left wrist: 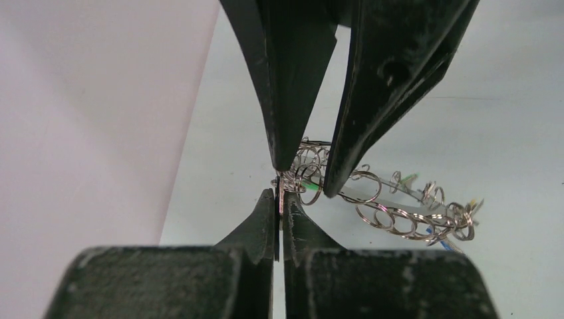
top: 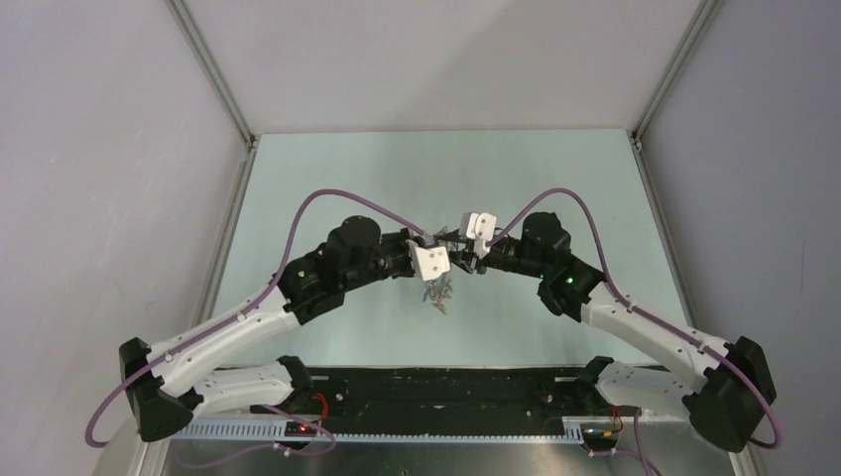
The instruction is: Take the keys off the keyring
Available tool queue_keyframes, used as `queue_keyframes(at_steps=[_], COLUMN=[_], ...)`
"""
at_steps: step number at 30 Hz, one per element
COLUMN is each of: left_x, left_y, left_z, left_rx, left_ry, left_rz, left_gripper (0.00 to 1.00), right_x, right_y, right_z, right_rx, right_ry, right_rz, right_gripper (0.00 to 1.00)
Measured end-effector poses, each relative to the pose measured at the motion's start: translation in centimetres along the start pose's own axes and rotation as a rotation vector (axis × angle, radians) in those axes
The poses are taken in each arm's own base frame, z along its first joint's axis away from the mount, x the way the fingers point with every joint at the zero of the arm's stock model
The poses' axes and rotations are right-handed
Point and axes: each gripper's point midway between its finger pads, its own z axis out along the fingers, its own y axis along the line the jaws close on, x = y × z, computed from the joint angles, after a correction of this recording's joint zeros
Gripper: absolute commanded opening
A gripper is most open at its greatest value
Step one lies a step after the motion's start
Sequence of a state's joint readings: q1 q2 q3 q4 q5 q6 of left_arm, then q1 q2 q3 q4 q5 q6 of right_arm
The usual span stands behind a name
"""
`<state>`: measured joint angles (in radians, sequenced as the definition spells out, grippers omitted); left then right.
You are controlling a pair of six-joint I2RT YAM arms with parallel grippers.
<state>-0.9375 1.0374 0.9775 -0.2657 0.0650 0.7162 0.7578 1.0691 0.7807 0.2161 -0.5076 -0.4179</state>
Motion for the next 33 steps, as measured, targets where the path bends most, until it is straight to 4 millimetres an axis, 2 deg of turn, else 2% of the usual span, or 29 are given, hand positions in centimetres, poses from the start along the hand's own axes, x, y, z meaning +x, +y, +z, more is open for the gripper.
queue_keyframes(at_steps=[4, 6, 7, 9, 20, 26, 33], left_x=[-0.1, -0.1, 0.0, 0.1, 1.1, 1.8, 1.6], left_y=[-0.1, -0.1, -0.1, 0.0, 0.9, 1.3, 1.2], left_z=[-0.1, -0.1, -0.1, -0.2, -0.5, -0.2, 0.2], left_rx=[0.002, 0.004, 0.005, -0.004, -0.047, -0.057, -0.05], left_ry=[-0.004, -0.003, -0.001, 0.005, 0.054, 0.073, 0.053], left_rz=[0.001, 0.001, 0.001, 0.002, -0.005, -0.023, -0.041], left_gripper=[0.0, 0.0, 0.0, 0.0, 0.0, 0.0, 0.0], right_x=[0.2, 0.4, 0.3, 0.4, 0.4, -1.2, -2.9], right_y=[0.3, 0.3, 0.2, 0.2, 0.2, -0.4, -0.4], right_z=[0.8, 1.2, 1.3, 1.6, 1.2, 0.0, 1.0], right_rx=[-0.024, -0.03, -0.03, -0.043, -0.045, -0.01, -0.014], right_ry=[0.008, 0.012, 0.013, 0.017, 0.041, 0.015, -0.067], right_rz=[-0.003, -0.005, -0.01, -0.011, -0.003, -0.009, 0.056], right_gripper=[0.27, 0.17, 0.07, 0.0, 0.0, 0.0, 0.0])
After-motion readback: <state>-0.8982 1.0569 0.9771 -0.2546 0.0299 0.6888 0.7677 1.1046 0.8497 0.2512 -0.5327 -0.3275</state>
